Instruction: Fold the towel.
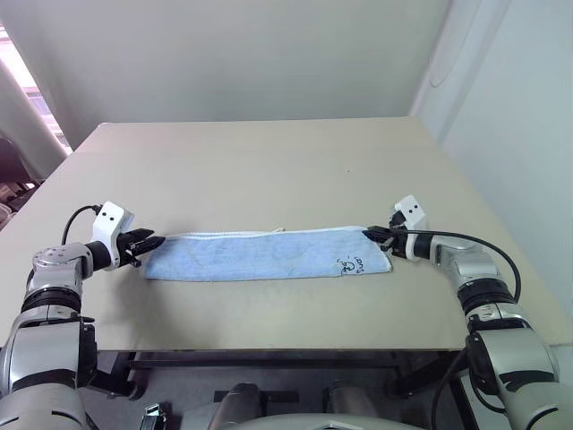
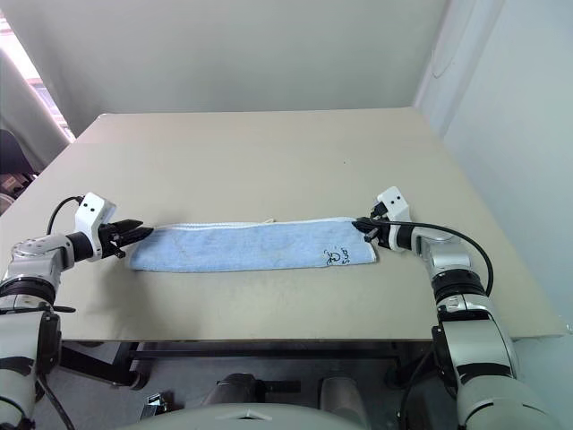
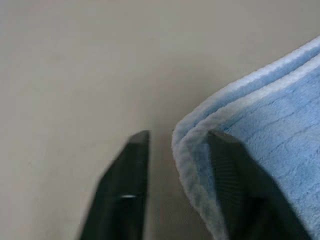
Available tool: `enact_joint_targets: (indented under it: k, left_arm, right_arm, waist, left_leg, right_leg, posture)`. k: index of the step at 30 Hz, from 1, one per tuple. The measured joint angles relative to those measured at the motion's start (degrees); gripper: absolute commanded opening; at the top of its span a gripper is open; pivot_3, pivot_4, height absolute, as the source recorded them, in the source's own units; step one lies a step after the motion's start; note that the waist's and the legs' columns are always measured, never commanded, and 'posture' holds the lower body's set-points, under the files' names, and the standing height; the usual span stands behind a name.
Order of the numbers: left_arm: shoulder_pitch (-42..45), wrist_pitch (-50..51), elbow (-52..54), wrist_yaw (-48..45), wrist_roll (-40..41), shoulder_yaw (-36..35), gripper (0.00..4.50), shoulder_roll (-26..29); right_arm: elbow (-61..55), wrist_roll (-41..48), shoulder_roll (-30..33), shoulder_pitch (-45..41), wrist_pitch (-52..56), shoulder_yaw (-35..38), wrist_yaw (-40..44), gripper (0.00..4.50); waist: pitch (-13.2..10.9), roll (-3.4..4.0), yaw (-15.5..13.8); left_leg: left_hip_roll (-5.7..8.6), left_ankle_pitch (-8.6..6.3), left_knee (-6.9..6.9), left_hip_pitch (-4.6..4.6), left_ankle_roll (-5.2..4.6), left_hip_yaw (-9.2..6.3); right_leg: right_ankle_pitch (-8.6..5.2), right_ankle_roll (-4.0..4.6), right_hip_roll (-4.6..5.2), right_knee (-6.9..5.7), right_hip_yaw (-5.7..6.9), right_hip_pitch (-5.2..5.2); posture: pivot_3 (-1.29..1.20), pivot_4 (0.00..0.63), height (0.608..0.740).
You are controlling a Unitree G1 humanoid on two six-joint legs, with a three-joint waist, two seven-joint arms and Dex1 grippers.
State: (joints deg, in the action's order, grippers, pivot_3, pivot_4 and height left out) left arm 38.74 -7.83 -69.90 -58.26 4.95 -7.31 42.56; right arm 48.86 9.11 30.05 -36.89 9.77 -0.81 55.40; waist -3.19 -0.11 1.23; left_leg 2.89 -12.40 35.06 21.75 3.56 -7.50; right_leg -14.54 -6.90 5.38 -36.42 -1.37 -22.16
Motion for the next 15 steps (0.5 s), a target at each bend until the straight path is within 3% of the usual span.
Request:
enact_joint_targets:
  k: [4,9,10,15]
  left_arm:
    - [0.1,-0.5,-0.4,1.6,-0.2,-0.2,4.5,0.0]
    - [0.2,-0.3,-0.8,2.9,-0.3,-1.2,4.5,0.2]
    - [0.3,-0.3,-0.8,2.9,0.1,-1.6,4.5,0.4]
    - [0.1,2.4,2.1,-3.2,3.7,-5.2,4.5,3.5]
  right_arm:
    - [0.0,0.0,0.0,0.0,0.5,0.0,0.4,2.49]
    - [-0.4,1.4,0.0,-0.2,2.3,2.2,-0.8,4.3]
    - [-0.7,1.9,0.0,-0.3,3.0,3.3,-1.3,4.48]
    - [-7.8,8.3,2.7,-1.0,18.0,8.4,-1.1,4.48]
  waist:
    - [0.0,0.0,0.0]
    - [0.0,0.0,0.0]
    - [0.0,0.0,0.0]
    - [0.0,0.0,0.1]
  left_leg:
    - [0.0,0.0,0.0,0.0,0.0,0.0]
    - [0.0,0.0,0.01,0.0,0.0,0.0]
    - [0.0,0.0,0.0,0.0,0.0,0.0]
    - [-0.01,0.0,-0.01,0.08,0.0,-0.01]
  right_leg:
    - [0.01,0.0,0.0,-0.01,0.0,0.0]
    - [0.01,0.02,0.0,-0.02,0.0,-0.01]
    - [0.02,0.02,0.0,-0.02,-0.01,-0.01]
    - [0.02,0.05,0.0,-0.02,-0.01,-0.08]
  posture:
    - [0.0,0.0,0.731]
    - [0.0,0.0,0.731]
    - [0.0,0.0,0.731]
    - [0.0,0.0,0.731]
